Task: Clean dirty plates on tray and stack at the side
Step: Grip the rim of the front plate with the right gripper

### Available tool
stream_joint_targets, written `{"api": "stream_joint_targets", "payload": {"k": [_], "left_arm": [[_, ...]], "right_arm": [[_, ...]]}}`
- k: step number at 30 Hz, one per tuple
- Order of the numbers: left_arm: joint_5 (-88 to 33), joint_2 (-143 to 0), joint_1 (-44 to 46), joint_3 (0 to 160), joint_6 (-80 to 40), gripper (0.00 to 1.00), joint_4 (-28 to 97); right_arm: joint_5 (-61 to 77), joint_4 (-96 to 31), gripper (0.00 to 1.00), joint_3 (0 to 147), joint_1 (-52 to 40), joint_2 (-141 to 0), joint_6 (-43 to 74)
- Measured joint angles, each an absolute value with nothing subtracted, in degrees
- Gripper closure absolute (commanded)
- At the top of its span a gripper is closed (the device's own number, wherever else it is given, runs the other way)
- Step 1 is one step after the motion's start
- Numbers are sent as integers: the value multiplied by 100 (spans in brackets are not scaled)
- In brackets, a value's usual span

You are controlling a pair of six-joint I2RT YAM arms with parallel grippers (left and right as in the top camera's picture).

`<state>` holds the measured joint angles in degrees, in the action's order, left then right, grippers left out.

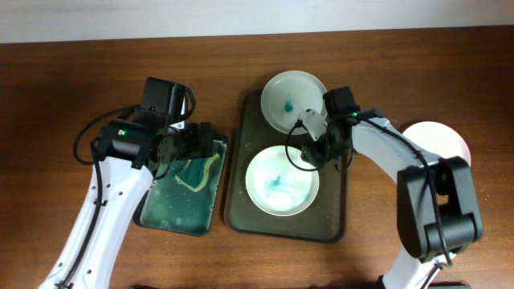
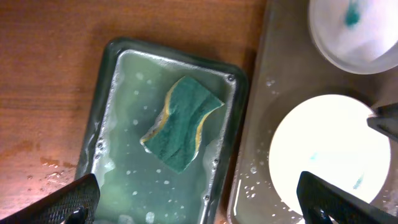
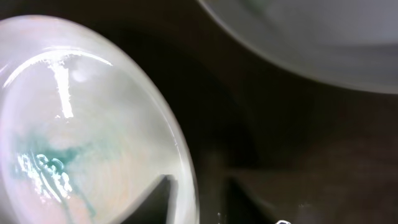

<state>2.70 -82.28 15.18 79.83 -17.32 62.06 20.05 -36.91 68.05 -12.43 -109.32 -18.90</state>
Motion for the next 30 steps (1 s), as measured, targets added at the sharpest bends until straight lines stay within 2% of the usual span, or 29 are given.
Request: {"api": "stream_joint_targets", "payload": {"k": [4, 9, 10, 11, 12, 14, 16, 19, 22, 23, 27, 29, 30], "left_arm": [[148, -8228, 1518, 7983, -1732, 1, 6211], [102, -8228, 1518, 7983, -1732, 1, 6123], [80, -8228, 1518, 7983, -1732, 1, 6088], [60, -8228, 1518, 7983, -1732, 1, 6069], [56, -8228, 1518, 7983, -1732, 0, 6062], [54, -8228, 1518, 7983, -1732, 0, 6064], [38, -8228, 1518, 7983, -1732, 3, 6066], [36, -8278, 1518, 7983, -1732, 8, 6064], [36, -8569, 1518, 7983, -1730, 9, 6075], [36, -8724, 1518, 7983, -1728, 9, 6104], [34, -8895, 1518, 7983, -1531, 7, 6145], [36, -8895, 1518, 7983, -1466, 7, 6195], [36, -8895, 1518, 7983, -1437, 7, 6198]], "right_arm": [[2023, -4007, 96, 6866, -1221, -11065, -1299], [1538, -5280, 96, 6987, -974, -10694, 1859], [1490, -5312, 82, 6987, -967, -10665, 2368], [1481, -5293, 73, 6987, -991, -10665, 2770], [1457, -5264, 68, 6987, -1013, -10665, 2978], [1422, -5137, 68, 6987, -1026, -10665, 2904], [1306, -5212, 62, 7113, -980, -10665, 2097], [1050, -5153, 63, 7286, -858, -10663, 978], [987, -4827, 73, 7201, -843, -10667, 486], [1094, -4705, 80, 7120, -843, -10691, 287], [1533, -4600, 85, 6930, -838, -10897, -27], [1579, -4504, 96, 6829, -838, -10936, 23], [1597, -4471, 96, 6757, -838, -10943, 56]]}}
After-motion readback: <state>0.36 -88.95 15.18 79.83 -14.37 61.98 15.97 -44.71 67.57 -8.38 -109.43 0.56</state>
